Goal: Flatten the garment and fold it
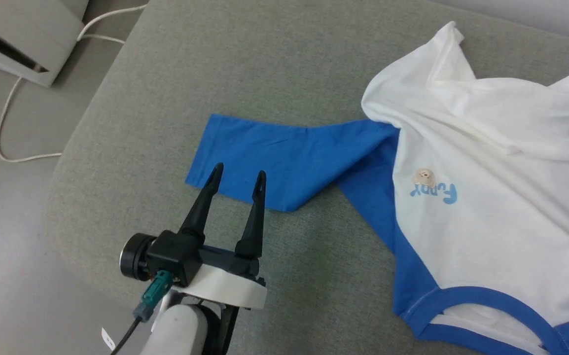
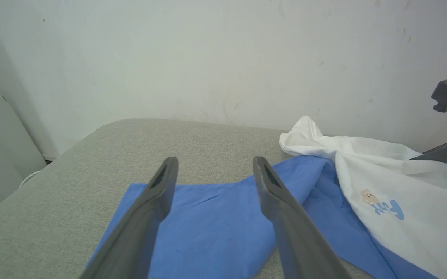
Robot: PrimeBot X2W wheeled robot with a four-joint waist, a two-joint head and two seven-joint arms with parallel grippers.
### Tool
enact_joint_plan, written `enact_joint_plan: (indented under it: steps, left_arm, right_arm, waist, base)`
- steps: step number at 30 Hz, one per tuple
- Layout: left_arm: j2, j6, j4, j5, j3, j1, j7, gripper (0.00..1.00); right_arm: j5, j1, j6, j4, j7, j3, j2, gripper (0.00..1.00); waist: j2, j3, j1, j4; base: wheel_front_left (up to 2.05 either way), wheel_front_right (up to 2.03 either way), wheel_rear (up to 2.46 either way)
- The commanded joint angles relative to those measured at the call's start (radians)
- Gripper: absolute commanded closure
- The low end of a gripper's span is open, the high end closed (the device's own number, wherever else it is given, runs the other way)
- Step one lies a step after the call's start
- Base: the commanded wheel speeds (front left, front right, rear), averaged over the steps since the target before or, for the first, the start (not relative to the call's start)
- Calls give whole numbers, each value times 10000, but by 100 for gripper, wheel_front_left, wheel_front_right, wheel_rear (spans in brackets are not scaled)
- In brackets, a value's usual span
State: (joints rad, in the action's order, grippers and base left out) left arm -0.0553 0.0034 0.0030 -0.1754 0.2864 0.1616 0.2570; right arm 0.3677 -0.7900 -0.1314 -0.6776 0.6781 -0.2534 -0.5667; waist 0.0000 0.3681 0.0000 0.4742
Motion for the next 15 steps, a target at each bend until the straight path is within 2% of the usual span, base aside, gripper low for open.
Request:
enact_joint_plan:
  steps: [1, 7, 11, 15]
  left_arm:
    - [48, 127, -67, -66, 51, 23, 47, 0]
    - [49, 132, 22, -88, 79, -3, 47, 0]
    - [50, 106, 44, -103, 132, 74, 47, 0]
    - [50, 70, 48, -120, 202, 155, 47, 0]
  right_arm:
    - [114, 219, 7, -315, -3, -229, 82, 100]
    - [-357, -339, 7, -781, -1219, 343, -483, 100]
    - [-1460, -1040, 7, -1464, -2242, 1517, -938, 100]
    - [-2774, -1499, 7, -2002, -3209, 2830, -1092, 100]
  waist:
    - [0, 236, 0, 267]
    - [0, 231, 0, 162]
    - [0, 265, 0, 75]
    - [0, 334, 0, 15]
  base:
    - [0, 0, 0]
    - [0, 0, 0]
    - [0, 0, 0]
    - [0, 0, 0]
